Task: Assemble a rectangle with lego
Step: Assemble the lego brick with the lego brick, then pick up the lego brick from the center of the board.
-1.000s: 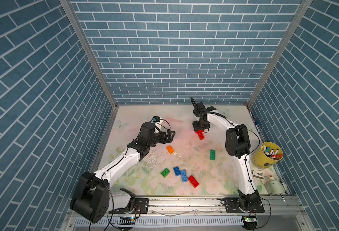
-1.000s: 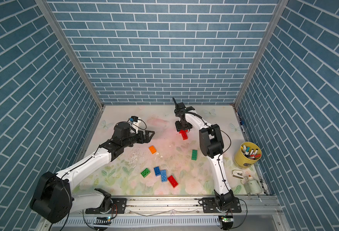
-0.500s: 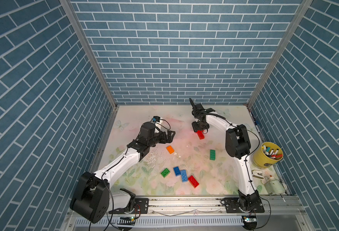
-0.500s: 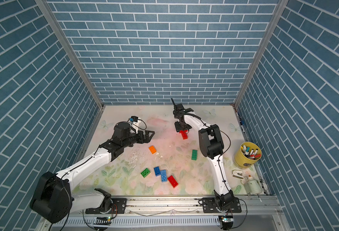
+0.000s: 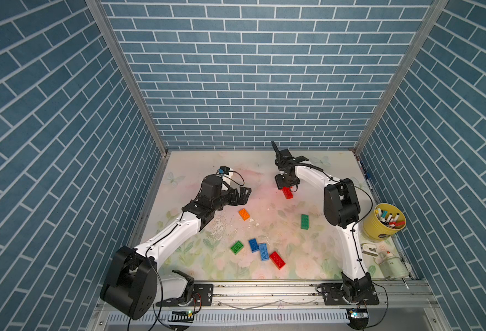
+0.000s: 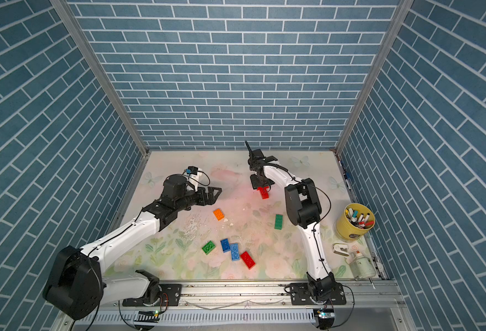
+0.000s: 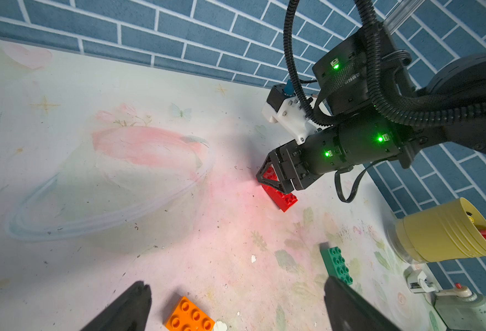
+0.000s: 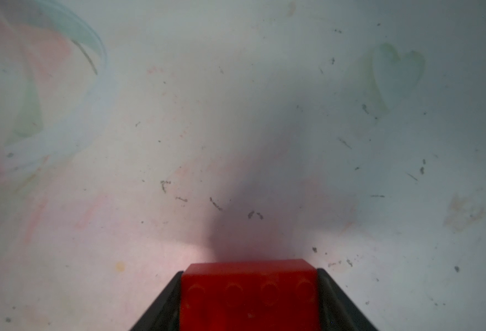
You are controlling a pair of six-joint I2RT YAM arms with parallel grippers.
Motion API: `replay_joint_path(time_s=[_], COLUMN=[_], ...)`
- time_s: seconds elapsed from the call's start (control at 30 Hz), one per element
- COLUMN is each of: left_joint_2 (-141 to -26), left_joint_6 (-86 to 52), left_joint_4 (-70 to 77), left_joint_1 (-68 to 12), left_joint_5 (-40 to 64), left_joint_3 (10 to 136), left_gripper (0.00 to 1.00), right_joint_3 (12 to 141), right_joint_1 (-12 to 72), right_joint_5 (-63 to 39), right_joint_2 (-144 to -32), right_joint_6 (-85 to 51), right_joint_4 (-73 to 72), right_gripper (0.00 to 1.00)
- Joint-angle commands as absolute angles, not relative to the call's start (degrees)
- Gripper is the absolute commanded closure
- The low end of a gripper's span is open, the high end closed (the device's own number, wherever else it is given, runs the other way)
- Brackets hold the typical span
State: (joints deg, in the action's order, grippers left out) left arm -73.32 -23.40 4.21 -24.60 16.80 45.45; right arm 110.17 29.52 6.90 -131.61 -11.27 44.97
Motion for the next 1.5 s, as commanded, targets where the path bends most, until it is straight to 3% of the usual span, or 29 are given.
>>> replay_joint_path(time_s=[0.0,0.3,0.6,0.8,1.03,1.27,1.47], left_joint_2=[-72.8,-72.6,-72.1,-71.5,-68.9,-66.9,-65.7], left_joint_6=[-23.3,-23.3,-23.3,-23.0,-19.7,-15.8,-15.8], left_joint_4=[4.8,4.8,4.8,5.3,4.5,1.3,1.2], left_joint_1=[-24.2,-24.2,-24.2,-24.2,-26.8,-32.5,-35.3], left_joint_5=[16.8,16.9,17.0,17.8,15.5,11.1,10.6], left_joint_3=[46.1,46.1,45.9,45.6,45.5,46.7,46.5], left_gripper=[0.00,0.00,0.00,0.00,0.00,0.00,0.00], right_joint_3=[107.7,106.9,105.4,104.6,101.7,87.8,82.0], right_joint_1=[29.9,29.8,29.8,29.7,29.6,29.4,28.4], right_joint_5=[7.5,9.9,8.4,6.9,3.2,0.9,1.0], right_joint_2=[-132.4,-128.5,-126.2,-122.3,-114.4,-101.5,-98.7], right_joint_6=[-14.3,-19.3,-20.4,-19.5,-12.5,-7.7,-16.5], right_joint_4=[49.4,46.7,45.7,46.1,53.4,56.5,60.8], right_gripper=[0.49,0.46,0.26,0.18,0.20,0.25,0.26])
